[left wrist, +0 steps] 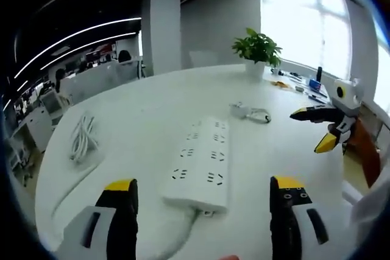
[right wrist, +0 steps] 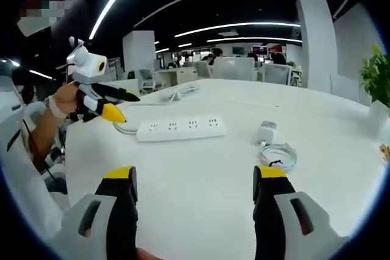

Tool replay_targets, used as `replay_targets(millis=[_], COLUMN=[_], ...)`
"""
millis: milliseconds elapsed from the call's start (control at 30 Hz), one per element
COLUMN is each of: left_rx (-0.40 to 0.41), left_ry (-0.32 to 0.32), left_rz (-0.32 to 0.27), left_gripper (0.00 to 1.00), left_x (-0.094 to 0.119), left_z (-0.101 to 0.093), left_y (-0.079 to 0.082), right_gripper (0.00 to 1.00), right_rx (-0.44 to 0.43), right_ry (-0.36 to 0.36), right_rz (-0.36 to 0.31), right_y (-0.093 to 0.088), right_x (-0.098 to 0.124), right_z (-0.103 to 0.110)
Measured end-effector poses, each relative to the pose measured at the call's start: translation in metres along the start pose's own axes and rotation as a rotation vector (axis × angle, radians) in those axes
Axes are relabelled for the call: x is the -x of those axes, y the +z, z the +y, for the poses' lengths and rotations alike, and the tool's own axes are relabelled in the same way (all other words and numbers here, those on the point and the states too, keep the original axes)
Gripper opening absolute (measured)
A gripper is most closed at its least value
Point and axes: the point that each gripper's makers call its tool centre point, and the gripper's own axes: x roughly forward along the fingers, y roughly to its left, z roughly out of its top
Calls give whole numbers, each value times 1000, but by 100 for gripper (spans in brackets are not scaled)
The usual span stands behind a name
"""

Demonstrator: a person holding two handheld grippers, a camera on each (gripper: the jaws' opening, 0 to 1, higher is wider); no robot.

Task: Straighten the power strip on the desk, plug the charger into it

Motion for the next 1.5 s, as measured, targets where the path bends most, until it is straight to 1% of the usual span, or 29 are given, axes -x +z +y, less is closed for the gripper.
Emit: replay_targets(millis=[33,67,300,367,400,467,500,600,700,833,900,1067,1233,1333,1433,1500], left_rx=[-24,-27,-27,-47,-57,-80,-82,-76,-75,-96,-115,-100,-117,-113,-113,-114], left_ry=[-6,-8,-21,-29,-33,-46,-50,-52,-54,-74,-70,-89,-86,-109,-129,-138], left_rz=[0,-2,34,51,59,76,83,107,134,177,223,221,260,264,279,289], left_gripper=[87,86,87,86,85,77,76,79,80,80,81,81,82,80,80,80], left_x=[-11,-14,-32,-39,-43,-49,-51,-60,-67,-77,-82,-87,-93,-95,-100,-102], left_z=[2,2,5,6,6,7,8,11,13,13,15,14,18,15,11,9], left_y=[8,9,6,5,5,3,3,0,-2,-6,-12,-7,-10,-10,-11,-12], right_gripper=[77,77,77,77,77,77,77,77,77,77,77,77,77,77,77,77], right_rx=[-8,-9,-6,-6,-6,-9,-10,-9,-13,-11,-17,-27,-25,-25,-47,-42], right_ry=[4,8,13,14,14,16,16,14,15,18,21,29,35,36,49,38], right_rz=[11,14,6,3,1,-1,0,-3,-3,-5,-6,-16,-4,-10,-25,-28], right_y=[-3,-2,1,1,1,1,1,2,2,2,2,4,2,3,7,8], right_x=[1,1,1,1,1,1,1,2,2,1,1,3,2,3,5,6], right_z=[0,0,2,3,4,4,4,4,5,6,7,8,9,9,9,7])
